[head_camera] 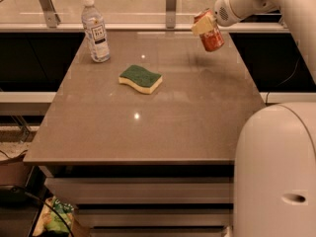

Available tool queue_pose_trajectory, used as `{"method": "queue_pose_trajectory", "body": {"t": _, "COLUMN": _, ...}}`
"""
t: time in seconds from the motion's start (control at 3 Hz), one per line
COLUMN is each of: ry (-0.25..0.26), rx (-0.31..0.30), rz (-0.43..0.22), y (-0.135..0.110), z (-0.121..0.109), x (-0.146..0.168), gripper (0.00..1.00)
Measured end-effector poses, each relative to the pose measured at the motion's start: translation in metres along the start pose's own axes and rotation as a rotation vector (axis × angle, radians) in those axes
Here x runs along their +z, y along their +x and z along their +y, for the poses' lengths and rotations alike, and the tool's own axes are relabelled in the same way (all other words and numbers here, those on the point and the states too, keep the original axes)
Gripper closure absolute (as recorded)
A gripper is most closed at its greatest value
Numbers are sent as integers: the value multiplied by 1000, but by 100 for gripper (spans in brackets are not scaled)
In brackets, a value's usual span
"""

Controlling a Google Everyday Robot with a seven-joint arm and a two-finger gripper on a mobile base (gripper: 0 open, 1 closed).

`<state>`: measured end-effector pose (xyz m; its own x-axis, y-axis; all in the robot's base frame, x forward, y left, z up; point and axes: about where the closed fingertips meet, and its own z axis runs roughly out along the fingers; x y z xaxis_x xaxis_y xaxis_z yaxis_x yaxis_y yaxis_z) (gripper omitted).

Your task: Knock coke can over

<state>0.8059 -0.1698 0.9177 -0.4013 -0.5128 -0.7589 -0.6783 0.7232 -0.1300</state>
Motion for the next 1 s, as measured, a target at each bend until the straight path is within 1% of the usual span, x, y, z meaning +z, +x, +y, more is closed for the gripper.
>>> {"method": "queue_pose_trajectory", "body": {"t": 0.33, "ry": 5, "rx": -9, "rz": 89, "y": 6, "z": 2, "x": 0, "gripper": 100}}
{"method": "queue_pose_trajectory", "body": {"t": 1.0, "ry": -14, "rx": -19, "rz": 228, "y": 23, "z": 11, "x": 11, "gripper": 100}}
